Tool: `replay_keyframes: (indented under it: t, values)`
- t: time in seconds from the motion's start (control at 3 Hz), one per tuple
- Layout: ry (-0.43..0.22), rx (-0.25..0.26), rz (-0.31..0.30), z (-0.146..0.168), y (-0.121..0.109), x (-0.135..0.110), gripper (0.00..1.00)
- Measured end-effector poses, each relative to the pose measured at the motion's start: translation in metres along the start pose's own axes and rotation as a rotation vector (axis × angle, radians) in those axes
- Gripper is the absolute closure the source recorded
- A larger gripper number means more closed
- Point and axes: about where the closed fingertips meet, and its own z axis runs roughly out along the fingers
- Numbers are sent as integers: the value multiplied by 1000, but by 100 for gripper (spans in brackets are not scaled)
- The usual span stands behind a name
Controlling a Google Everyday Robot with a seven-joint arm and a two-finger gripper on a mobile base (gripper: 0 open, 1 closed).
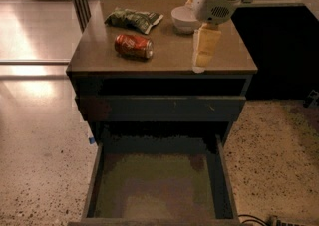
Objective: Place coke can into middle drawer
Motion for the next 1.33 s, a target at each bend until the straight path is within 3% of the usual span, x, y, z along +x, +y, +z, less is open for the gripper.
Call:
replay_keyframes:
  t: [0.33,0.67,1.0,1.33]
  values:
    - [-6,-15,-43,36,-28,-26,0]
    - [9,-64,-96,90,-67,-68,0]
    - [13,-94,-122,119,-96,-104,0]
    - [6,-95,-123,126,-98,-106,0]
